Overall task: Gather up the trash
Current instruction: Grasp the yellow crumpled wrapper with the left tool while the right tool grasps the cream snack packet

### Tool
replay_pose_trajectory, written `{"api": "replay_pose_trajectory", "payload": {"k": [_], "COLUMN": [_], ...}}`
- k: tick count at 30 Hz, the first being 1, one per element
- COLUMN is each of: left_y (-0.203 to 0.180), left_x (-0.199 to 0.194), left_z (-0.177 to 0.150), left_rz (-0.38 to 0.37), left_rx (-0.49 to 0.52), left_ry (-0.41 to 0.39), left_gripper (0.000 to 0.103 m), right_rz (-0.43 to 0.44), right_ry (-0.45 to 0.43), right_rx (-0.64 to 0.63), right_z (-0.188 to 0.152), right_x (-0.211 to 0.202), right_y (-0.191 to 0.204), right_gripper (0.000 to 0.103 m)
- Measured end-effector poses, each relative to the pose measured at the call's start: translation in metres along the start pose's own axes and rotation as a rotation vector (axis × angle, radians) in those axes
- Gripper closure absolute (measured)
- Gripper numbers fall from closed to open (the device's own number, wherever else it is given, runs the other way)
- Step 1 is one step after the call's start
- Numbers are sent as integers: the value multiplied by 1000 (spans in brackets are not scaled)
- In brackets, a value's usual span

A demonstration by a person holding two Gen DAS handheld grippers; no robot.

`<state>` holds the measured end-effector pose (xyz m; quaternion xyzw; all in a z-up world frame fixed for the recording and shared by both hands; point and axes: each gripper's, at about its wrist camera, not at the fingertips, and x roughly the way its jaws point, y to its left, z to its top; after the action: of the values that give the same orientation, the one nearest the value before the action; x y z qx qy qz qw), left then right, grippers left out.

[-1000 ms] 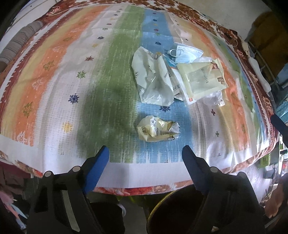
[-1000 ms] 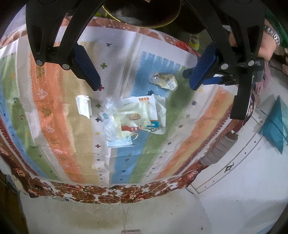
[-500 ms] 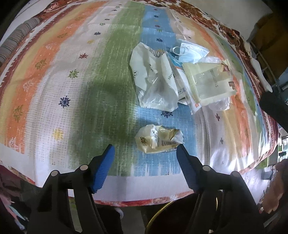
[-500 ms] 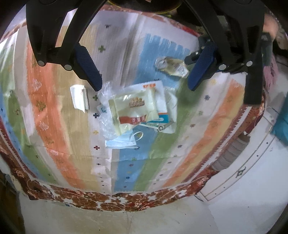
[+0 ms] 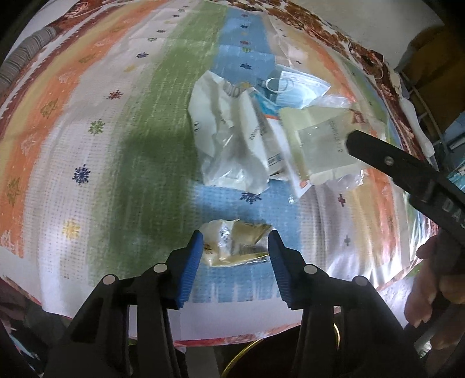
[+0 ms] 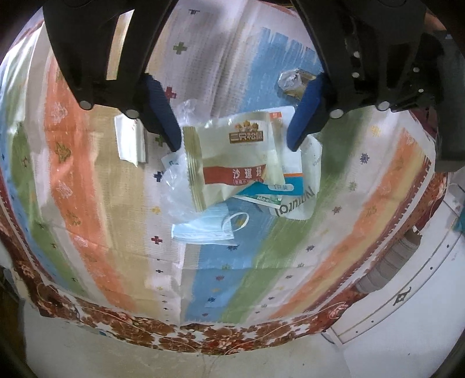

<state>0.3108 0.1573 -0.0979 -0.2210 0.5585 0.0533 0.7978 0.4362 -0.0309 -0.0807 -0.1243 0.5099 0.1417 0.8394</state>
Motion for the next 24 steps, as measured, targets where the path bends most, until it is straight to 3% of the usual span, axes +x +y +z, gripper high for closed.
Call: {"api": "replay_pose_trajectory", "payload": {"k": [5,11,14,18,24], "left_y": [-1,6,7,8,16], "left_x": [9,14,15,9,-12], "left_z": [0,0,1,2,7], "left_rz": [18,22,29,10,-18], "left_rx": [14,17,16,2,-27], "left_ry": [16,27,29,21,-6], "left_gripper": [64,94,97,100,100], "right_rz": [-19,-26,-24,-5,6], "right_ry": [11,42,50,51,37], "right_rx": [-8,2,3,1,-12], "right_z": [3,-1,-3,-6,-9], "right_x": [9,17,16,13,3], "right_y": [0,-5,-7,-8,-9], "right_gripper": [52,80,92,99,101]}}
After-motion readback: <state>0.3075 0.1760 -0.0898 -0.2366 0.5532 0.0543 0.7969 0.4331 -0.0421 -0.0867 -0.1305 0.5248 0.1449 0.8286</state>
